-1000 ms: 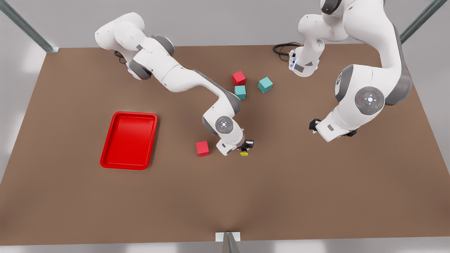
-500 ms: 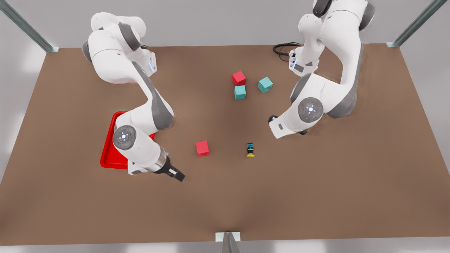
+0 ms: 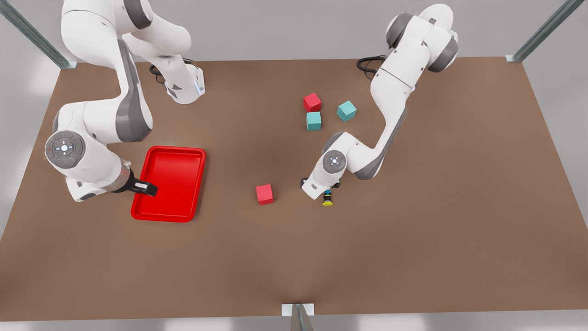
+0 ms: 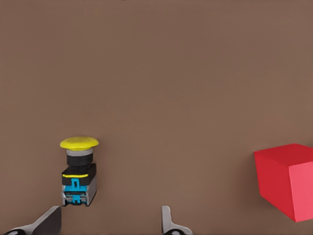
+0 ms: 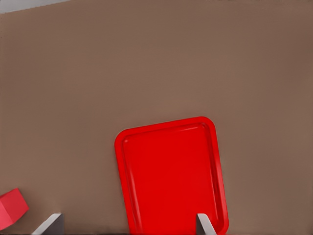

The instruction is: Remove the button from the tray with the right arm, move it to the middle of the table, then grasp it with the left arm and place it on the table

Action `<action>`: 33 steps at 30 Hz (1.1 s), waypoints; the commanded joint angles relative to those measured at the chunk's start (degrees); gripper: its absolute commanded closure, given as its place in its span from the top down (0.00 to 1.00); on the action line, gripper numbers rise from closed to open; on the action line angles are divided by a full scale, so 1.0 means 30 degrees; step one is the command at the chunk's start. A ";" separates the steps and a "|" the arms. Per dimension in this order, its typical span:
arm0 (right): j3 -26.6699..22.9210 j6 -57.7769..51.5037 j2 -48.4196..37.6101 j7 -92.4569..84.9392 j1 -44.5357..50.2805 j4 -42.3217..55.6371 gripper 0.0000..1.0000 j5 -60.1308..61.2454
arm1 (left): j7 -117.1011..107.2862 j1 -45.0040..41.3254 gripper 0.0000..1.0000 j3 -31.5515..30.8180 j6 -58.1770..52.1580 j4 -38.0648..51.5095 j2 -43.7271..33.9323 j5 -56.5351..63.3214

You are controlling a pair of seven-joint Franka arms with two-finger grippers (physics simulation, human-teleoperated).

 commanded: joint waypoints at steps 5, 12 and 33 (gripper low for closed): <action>-0.0061 -0.0823 0.0331 -0.6253 -0.0377 -0.0070 1.00 0.0096 | -0.2078 0.0131 1.00 0.0380 0.1992 -0.0020 0.0466 0.1975; -0.0091 -0.1174 0.0360 -0.6224 -0.1051 -0.0099 1.00 0.0858 | -0.1609 0.0189 1.00 0.0937 0.0352 -0.0372 0.0525 0.2238; -0.0120 -0.1057 0.0653 -0.6253 -0.1110 -0.0012 1.00 0.1210 | -0.1580 0.0306 0.62 0.0820 0.0586 -0.0313 0.1462 0.1975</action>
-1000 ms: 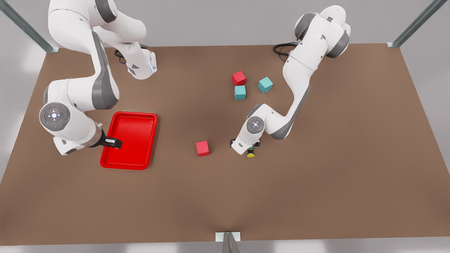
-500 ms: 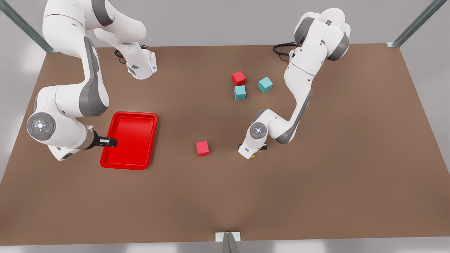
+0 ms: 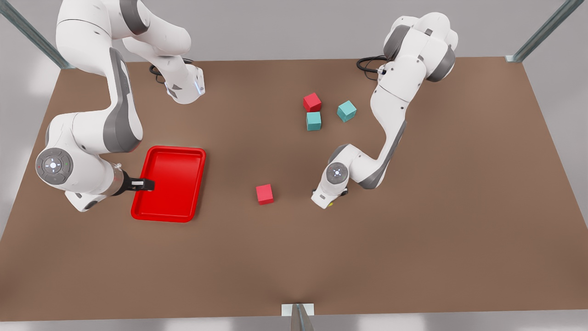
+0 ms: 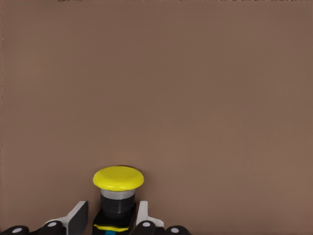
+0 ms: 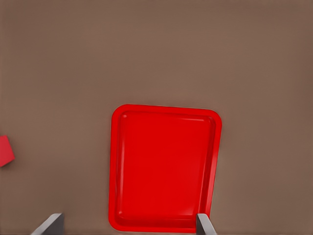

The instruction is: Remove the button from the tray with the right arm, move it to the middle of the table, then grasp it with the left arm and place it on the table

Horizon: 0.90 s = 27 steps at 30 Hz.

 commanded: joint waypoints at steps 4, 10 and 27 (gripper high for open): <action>0.0004 -0.0001 -0.0024 -0.1042 0.0065 0.0009 1.00 0.0040 | -0.0188 0.0017 0.55 -0.0002 -0.0035 0.0078 0.0091 -0.0332; 0.0004 -0.0031 -0.0024 -0.1100 0.0065 -0.0020 1.00 0.0099 | -0.0188 0.0046 0.48 -0.0002 -0.0064 0.0078 0.0120 -0.0450; 0.0150 -0.0499 0.0152 -0.1130 0.1061 -0.0138 1.00 -0.0106 | -0.0071 0.0017 0.44 -0.0002 -0.0679 0.0752 0.0179 -0.1036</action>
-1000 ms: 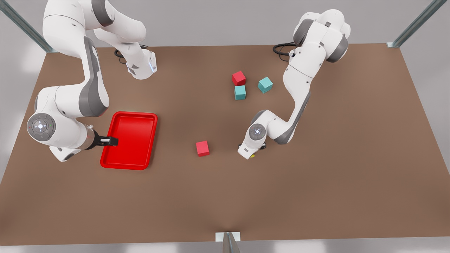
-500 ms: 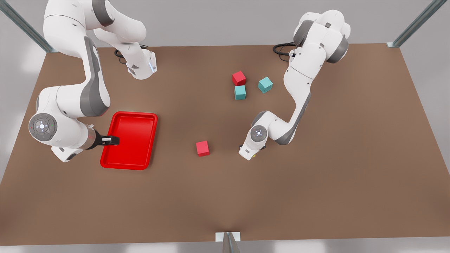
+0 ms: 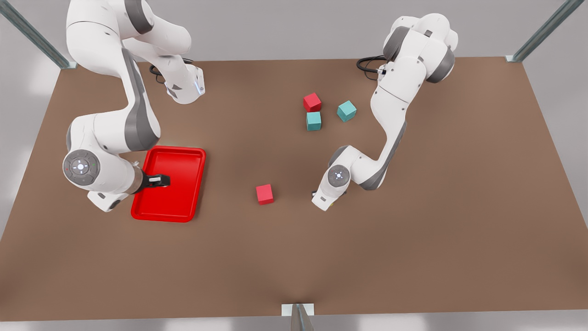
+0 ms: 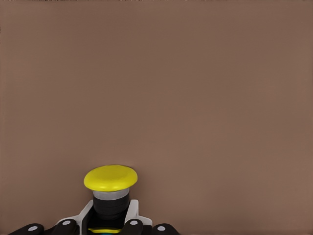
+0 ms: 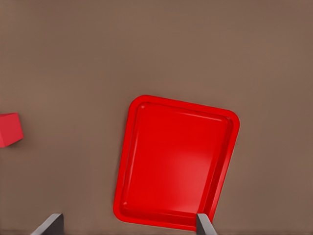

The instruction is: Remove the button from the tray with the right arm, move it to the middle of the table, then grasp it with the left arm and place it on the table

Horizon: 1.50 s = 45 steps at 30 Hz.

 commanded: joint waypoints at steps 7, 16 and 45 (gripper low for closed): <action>0.0004 -0.0531 -0.0021 -0.0279 0.0155 -0.0012 1.00 -0.0013 | 0.0279 -0.0351 0.44 0.0086 -0.7977 0.3753 -0.0083 0.0883; -0.0026 -0.2084 -0.0021 -0.0191 0.1268 0.0076 1.00 -0.0863 | -3.2767 -0.2256 0.44 0.0584 -0.9799 0.6073 0.0063 1.1782; -0.0026 -0.2934 0.0008 -0.0249 0.2059 0.0017 1.00 -0.0951 | -4.3260 -0.2344 0.45 0.1316 -1.5660 0.4227 0.4194 2.4233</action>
